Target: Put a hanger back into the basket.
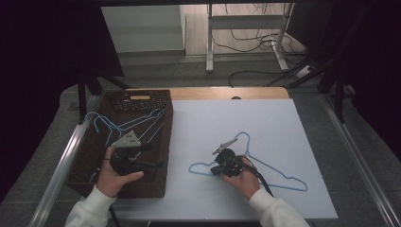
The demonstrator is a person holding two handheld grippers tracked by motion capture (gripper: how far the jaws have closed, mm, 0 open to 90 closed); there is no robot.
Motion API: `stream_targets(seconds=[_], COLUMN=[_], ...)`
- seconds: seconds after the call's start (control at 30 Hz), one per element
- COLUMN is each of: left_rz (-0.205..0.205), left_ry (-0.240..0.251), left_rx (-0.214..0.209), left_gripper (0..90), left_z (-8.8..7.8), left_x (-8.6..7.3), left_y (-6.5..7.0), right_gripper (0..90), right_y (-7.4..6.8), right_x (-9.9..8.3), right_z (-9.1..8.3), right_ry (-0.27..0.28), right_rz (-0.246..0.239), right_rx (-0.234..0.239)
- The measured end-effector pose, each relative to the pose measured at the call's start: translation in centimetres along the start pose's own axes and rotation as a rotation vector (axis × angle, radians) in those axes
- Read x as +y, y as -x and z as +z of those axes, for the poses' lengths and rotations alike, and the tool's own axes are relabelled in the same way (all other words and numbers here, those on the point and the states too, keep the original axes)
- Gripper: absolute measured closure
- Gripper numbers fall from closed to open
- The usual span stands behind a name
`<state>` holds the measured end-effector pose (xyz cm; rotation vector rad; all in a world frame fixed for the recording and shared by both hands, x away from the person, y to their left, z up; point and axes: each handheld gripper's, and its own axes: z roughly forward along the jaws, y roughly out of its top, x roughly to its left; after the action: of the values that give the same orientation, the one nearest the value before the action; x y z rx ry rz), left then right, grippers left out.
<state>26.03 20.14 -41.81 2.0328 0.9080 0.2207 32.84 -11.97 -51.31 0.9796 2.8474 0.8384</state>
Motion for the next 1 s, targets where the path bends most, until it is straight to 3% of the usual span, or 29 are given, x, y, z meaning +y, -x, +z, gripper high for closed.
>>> stream_targets(seconds=[0.27, 0.5, 0.93, 1.0], left_rz=[0.006, 0.006, 0.009, 0.011], left_ry=[0.001, -0.002, -0.003, -0.001], left_rx=[0.002, 0.002, 0.004, 0.003], left_gripper=[22.2, 22.2, 22.3, 22.3], left_z=[0.0, 0.1, 0.2, 0.2], left_x=[0.1, 0.1, 0.1, 0.1], left_y=[0.1, 0.1, 0.2, 0.2], right_gripper=[89.1, 89.1, 89.1, 89.1], right_y=[-2.5, -3.2, -3.1, -2.5], right_x=[-3.0, -5.0, -6.6, -6.5], right_z=[-1.4, -2.4, -3.6, -4.1], right_ry=[-0.037, -0.048, -0.053, -0.02], right_rz=[-0.045, -0.059, -0.075, -0.062], right_rx=[0.064, 0.093, 0.115, 0.105])
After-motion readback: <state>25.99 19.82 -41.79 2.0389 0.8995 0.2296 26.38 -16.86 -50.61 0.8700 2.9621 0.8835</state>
